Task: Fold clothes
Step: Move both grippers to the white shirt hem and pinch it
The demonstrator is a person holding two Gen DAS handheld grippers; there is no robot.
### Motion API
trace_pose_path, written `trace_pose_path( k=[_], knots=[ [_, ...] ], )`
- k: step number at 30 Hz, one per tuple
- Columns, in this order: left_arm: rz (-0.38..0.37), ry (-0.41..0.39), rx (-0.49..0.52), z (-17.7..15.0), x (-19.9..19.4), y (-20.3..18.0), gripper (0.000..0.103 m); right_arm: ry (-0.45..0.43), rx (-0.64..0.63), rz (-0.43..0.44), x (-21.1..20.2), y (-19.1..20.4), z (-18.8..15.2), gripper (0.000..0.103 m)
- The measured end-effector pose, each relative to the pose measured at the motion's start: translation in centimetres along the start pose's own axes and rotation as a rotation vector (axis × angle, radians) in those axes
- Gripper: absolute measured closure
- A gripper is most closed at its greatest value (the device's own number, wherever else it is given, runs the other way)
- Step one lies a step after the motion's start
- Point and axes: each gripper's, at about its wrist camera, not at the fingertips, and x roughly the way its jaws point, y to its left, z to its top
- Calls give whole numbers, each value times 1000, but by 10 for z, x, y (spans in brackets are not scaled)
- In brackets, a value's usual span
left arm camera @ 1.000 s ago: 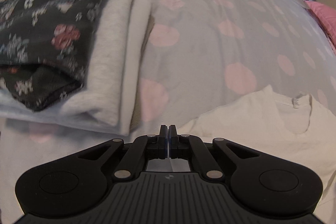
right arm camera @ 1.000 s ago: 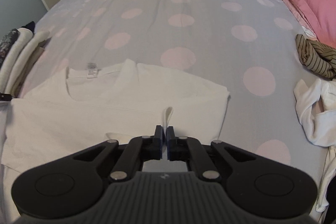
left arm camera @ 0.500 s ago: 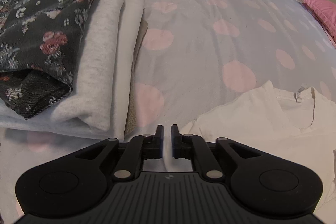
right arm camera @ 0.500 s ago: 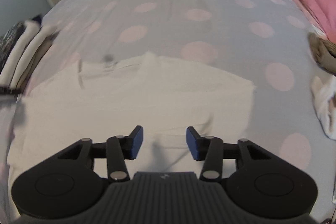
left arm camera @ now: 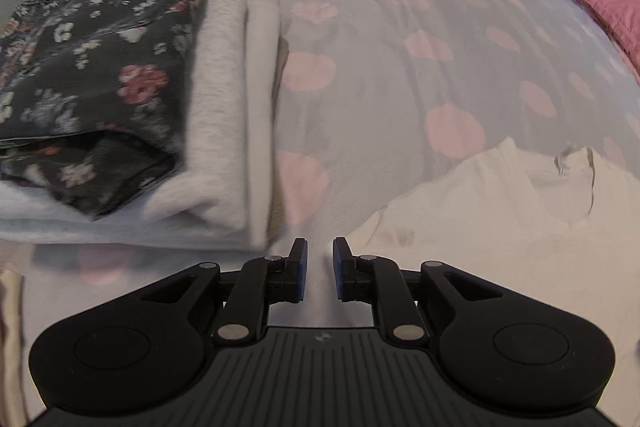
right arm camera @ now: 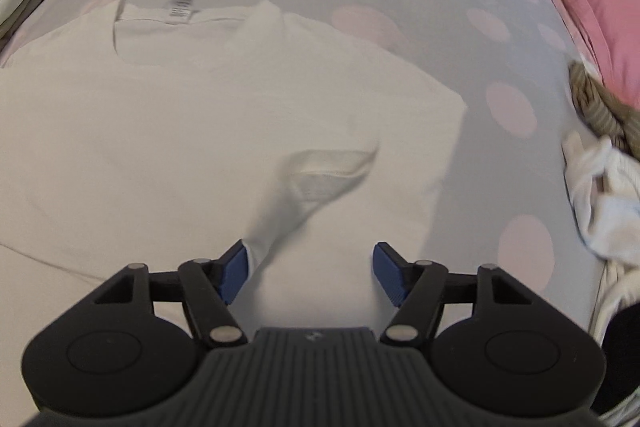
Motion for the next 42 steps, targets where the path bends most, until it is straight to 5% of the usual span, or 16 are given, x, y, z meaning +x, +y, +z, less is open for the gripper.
trace_pose_path(
  k=[8,16,22,31,32,35,42],
  knots=[
    [-26,35,70,-41,-32,5,88,21,82,-27,-14,-34,-26,44],
    [-54,16,207,-112,-62,-13,82,-51,68,111,-48,-20,-40,44],
    [-3,-16,380,-160,-60,-45,82,-35,29,203,-57,-2,-63,44],
    [115,-119,593,-179,-32,-86,88,-41,19,233,-62,2,-69,43],
    [99,-122,597,-179,-33,-88,98,-44,22,233,-62,2,-68,43],
    [98,-136,581,-179,-37,-87,100,-44,21,233,-60,1,-66,43],
    [-9,-58,365,-168,-31,-53,101,-34,32,220,-56,-7,-68,43]
  ],
)
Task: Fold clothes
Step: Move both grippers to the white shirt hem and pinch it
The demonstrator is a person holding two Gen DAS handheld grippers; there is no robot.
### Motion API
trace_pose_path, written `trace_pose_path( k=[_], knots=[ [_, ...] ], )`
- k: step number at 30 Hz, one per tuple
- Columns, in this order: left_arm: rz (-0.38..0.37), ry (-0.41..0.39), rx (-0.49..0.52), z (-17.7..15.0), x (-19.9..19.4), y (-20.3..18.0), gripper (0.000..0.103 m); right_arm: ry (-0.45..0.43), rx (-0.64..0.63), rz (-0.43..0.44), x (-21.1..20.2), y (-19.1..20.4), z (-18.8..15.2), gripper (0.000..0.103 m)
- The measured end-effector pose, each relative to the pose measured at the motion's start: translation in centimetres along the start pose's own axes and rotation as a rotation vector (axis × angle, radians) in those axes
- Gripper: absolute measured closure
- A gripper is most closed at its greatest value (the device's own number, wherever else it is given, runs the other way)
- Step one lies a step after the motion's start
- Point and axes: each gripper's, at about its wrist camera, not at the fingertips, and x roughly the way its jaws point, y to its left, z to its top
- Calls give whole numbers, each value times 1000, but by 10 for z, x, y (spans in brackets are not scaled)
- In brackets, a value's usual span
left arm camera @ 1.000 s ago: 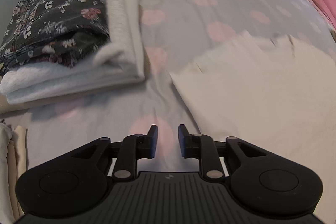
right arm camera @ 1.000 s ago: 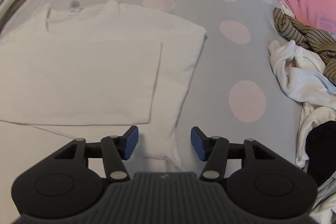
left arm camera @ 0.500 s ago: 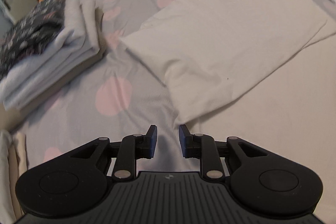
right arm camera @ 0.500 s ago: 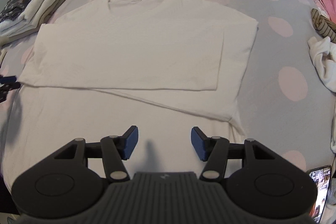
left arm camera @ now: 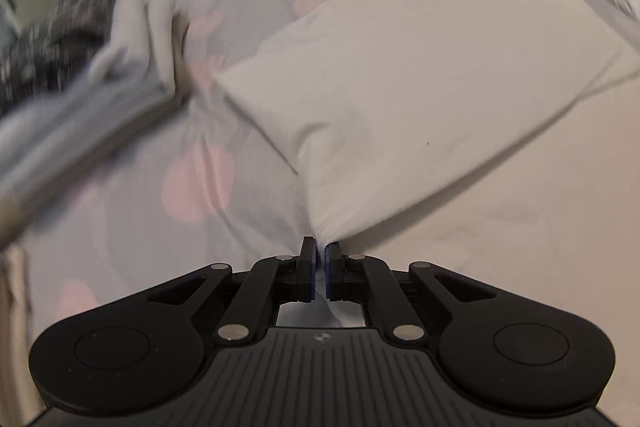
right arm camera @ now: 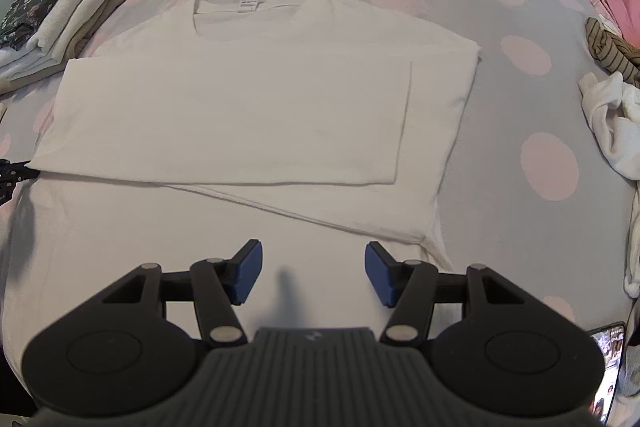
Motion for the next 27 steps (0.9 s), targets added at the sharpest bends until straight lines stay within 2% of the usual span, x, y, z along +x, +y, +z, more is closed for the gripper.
trace_pose_path(
  k=[4,6,7,11,14,16,18,19,27],
  knots=[
    [-12,20,-40,3,0,6,96,3,19,-11,-2,-10,-3,42],
    [-4,31,-57,4,-4,10,85,3,28,-21,-5,-17,-4,39],
    [-1,34,-69,3,-7,13,83,2,34,-25,-7,-21,-5,39],
    [38,71,-95,-3,-18,18,82,-7,79,15,-14,-38,-13,34],
    [-1,78,-122,-9,-33,18,81,8,79,47,-16,-42,-25,32],
    [-40,69,-148,-13,-45,16,74,20,46,46,-17,-40,-36,32],
    [-59,65,-183,-19,-54,12,56,22,11,36,-21,-39,-47,32],
    [-64,66,-200,-24,-58,10,54,22,-4,27,-23,-40,-53,32],
    [-76,195,-184,-71,-68,-20,54,106,-81,-30,-37,-53,-115,33]
  ],
)
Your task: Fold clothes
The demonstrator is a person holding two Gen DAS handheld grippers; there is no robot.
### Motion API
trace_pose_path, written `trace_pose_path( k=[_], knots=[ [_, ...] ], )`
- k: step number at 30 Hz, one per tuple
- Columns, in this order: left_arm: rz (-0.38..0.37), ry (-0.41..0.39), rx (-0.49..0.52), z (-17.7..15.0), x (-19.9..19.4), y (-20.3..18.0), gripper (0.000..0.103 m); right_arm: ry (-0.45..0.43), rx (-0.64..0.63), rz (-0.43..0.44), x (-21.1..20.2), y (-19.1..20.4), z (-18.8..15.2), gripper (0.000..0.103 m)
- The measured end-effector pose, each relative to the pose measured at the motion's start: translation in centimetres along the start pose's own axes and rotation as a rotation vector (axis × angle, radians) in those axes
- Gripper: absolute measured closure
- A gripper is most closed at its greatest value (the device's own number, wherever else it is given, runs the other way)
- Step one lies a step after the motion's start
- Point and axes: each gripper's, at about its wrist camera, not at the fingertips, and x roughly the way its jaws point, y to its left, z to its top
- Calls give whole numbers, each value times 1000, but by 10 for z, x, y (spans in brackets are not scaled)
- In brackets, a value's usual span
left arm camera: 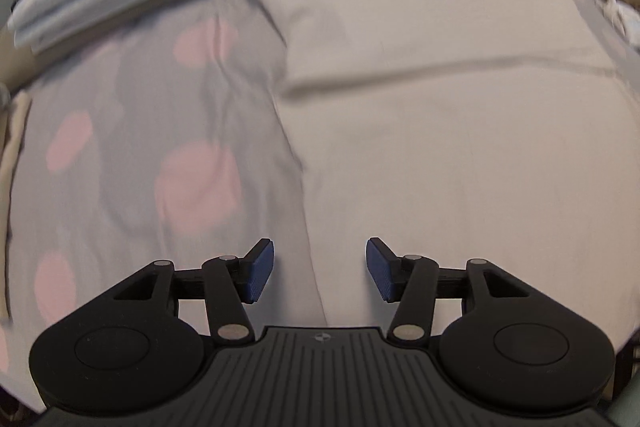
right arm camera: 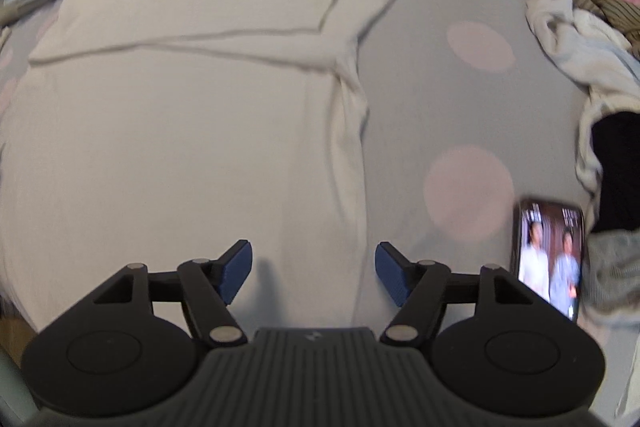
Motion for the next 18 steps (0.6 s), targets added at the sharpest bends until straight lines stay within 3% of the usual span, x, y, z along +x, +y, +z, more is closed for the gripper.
trace_pose_path(
  k=[6,9,11,15,17,18],
  knots=[
    [-10,75,-33,-38,3,-5,53,52,-7,-20,6,0,-43,32],
    [-4,77,-33,-47,4,-8,54,51,-46,-37,5,9,-51,32],
    [-13,75,-56,-49,2,-7,60,58,-63,-51,5,15,-55,34],
    [-25,77,-76,-51,-1,-10,80,46,-120,-77,3,32,-61,58],
    [-10,72,-47,-51,-3,-16,92,33,-149,-85,0,42,-65,80],
    [-3,65,-40,-51,-5,-18,98,27,-159,-88,-1,46,-67,96]
  ],
)
